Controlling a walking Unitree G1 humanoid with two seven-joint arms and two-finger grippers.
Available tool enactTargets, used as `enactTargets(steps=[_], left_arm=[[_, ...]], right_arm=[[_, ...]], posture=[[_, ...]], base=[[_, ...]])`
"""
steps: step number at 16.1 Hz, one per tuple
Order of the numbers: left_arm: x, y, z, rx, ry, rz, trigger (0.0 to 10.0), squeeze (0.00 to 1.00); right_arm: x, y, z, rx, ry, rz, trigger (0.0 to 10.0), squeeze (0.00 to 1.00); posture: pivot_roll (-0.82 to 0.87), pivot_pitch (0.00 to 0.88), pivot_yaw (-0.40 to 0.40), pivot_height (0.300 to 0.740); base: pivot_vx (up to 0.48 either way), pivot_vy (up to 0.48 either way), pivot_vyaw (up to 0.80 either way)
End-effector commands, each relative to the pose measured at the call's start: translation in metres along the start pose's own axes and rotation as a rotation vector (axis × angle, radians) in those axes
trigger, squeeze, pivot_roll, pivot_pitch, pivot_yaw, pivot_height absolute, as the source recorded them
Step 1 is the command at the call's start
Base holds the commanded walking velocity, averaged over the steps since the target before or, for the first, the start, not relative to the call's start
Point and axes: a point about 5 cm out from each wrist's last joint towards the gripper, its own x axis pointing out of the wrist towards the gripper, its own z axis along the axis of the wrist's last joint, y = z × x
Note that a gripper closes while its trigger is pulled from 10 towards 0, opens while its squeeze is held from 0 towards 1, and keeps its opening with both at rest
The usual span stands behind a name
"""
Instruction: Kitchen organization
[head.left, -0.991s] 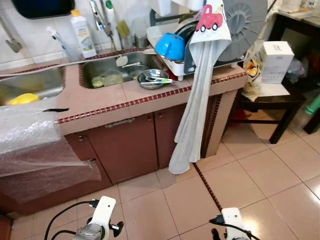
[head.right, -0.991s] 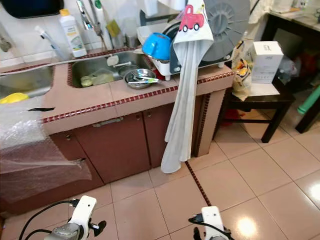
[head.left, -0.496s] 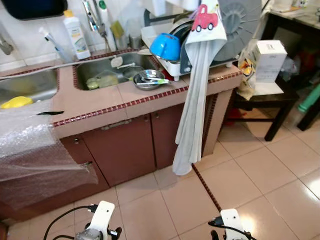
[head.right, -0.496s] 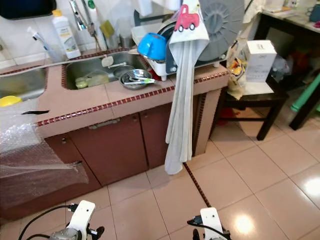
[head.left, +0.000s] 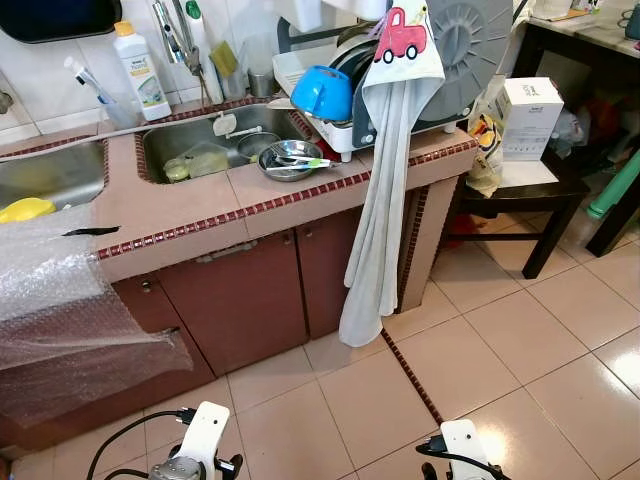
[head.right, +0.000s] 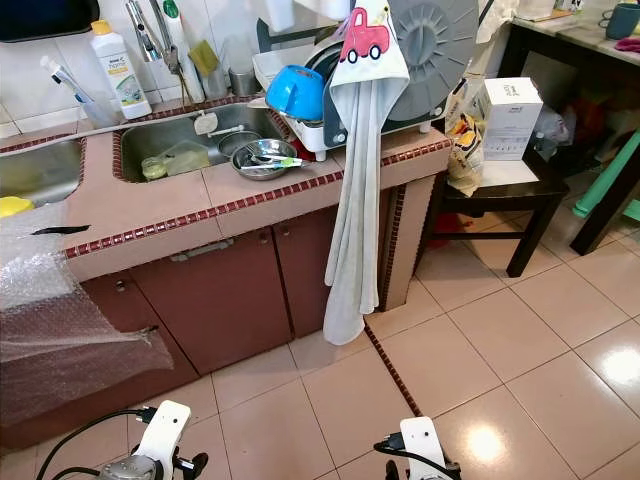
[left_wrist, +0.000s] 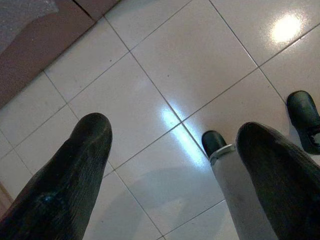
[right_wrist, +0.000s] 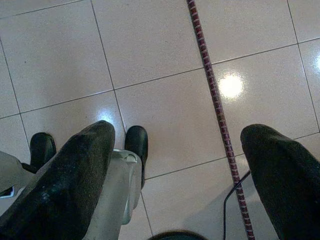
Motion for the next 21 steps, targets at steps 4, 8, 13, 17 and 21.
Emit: enactTargets(steps=[4,8,13,17,21], left_arm=[[-0.0006,0.0053,0.0028,0.009,-0.007,0.011,10.0,0.00],[-0.0003,0.0045,0.0046,0.009,-0.009,0.008,10.0,0.00],[-0.0003,0.0044,0.0051,0.000,-0.011,0.002,10.0,0.00],[-0.0004,0.0046,0.0049,0.004,-0.010,-0.001,10.0,0.00],[-0.0005,0.0051,0.0050,0.013,-0.009,-0.003,10.0,0.00]], right_arm=[[-0.0007,0.0050,-0.0043,-0.010,0.009,0.027,10.0,0.00],[-0.0009,0.0054,-0.0065,0.003,0.025,0.028,10.0,0.00],[-0.0011,0.0062,-0.0075,-0.008,0.028,0.033,10.0,0.00],[-0.0012,0.0061,-0.0081,-0.014,0.029,0.031,10.0,0.00],[-0.0014,0.0061,-0.0088,-0.017,0.030,0.030,10.0,0.00]], posture=[[-0.03,0.000,0.110,0.740],[-0.03,0.000,0.109,0.740],[-0.04,0.000,0.108,0.740],[-0.04,0.000,0.109,0.740],[-0.04,0.000,0.113,0.740]], base=[[0.000,0.000,-0.58],[0.000,0.000,-0.40],[0.000,0.000,-0.78],[0.000,0.000,-0.78],[0.000,0.000,-0.77]])
